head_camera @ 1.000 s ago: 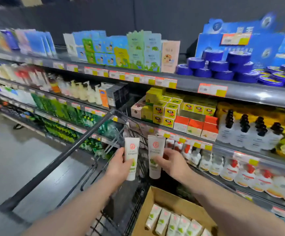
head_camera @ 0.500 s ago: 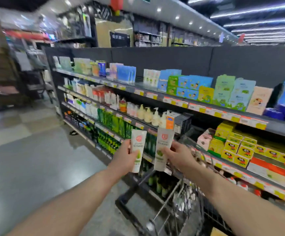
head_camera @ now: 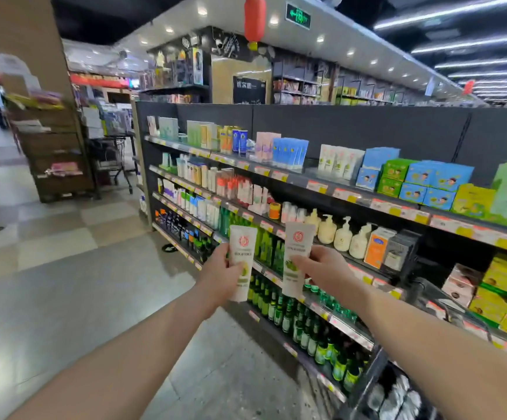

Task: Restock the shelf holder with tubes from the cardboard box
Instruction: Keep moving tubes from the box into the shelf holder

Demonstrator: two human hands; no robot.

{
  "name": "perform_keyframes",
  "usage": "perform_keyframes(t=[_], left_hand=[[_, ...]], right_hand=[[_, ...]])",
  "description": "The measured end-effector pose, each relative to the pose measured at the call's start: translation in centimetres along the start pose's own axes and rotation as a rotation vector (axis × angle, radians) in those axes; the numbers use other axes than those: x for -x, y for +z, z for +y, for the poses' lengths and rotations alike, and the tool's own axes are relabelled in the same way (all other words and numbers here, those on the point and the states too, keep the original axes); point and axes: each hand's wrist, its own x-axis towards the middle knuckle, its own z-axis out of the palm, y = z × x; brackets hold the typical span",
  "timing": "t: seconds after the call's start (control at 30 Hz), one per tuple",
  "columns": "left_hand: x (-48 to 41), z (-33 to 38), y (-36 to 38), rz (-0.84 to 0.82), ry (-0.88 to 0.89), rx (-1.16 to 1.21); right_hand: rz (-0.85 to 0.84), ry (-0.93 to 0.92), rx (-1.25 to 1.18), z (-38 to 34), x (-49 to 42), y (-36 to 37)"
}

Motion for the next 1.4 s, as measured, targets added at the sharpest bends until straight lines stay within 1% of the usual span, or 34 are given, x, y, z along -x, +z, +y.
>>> perform_keyframes(t=[0.17,0.33,0.5,0.6,0.67,0.73,0.83,1.0,1.13,1.2,1.3,1.4], left_hand=[[-5.2,-0.3,-2.2,-0.009,0.022,-0.002],[-13.8,0.1,-4.0,0.018,0.055,-0.066],[-23.6,2.2,-3.4,0.026,0.101,-0.131],[-28.8,2.8,-2.4,0.015,0.098,-0.094],[-31.6,2.6,-1.6,-0.019,0.084,-0.076],[-34.0,2.5,-0.7,-0.053,0.091,-0.082],[-37.9,2.9,1.0,-0.106,0.113,-0.027],[-44.6,3.1,4.7,-0.212,0.151,-0.009],[-50.5,3.5,7.5,-0.321,0.217,0.006],[-53.6,4.2,8.4,-0.378,0.264,0.016],[-58.4,5.4,9.8,-0.435,0.283,0.044],[-62.6,6.0,11.7,-0.496,0.312,0.009]], right_hand=[[0.001,0.002,-0.022,-1.2,-6.8,2.0],[0.015,-0.007,-0.076,-2.0,-16.2,3.8],[0.036,-0.022,-0.067,-2.9,-25.6,2.9],[0.067,-0.017,-0.071,-2.6,-30.5,2.1],[0.085,-0.020,-0.073,-2.1,-32.9,1.6],[0.095,-0.017,-0.021,-1.7,-34.6,1.0],[0.127,0.009,0.045,-1.2,-36.9,-0.3],[0.240,0.029,0.060,0.3,-40.9,-2.9],[0.366,0.063,0.037,1.1,-45.2,-4.9],[0.425,0.094,0.037,1.1,-47.8,-5.9],[0.500,0.106,0.058,0.6,-51.5,-7.1],[0.580,0.131,0.039,0.6,-54.3,-8.2]])
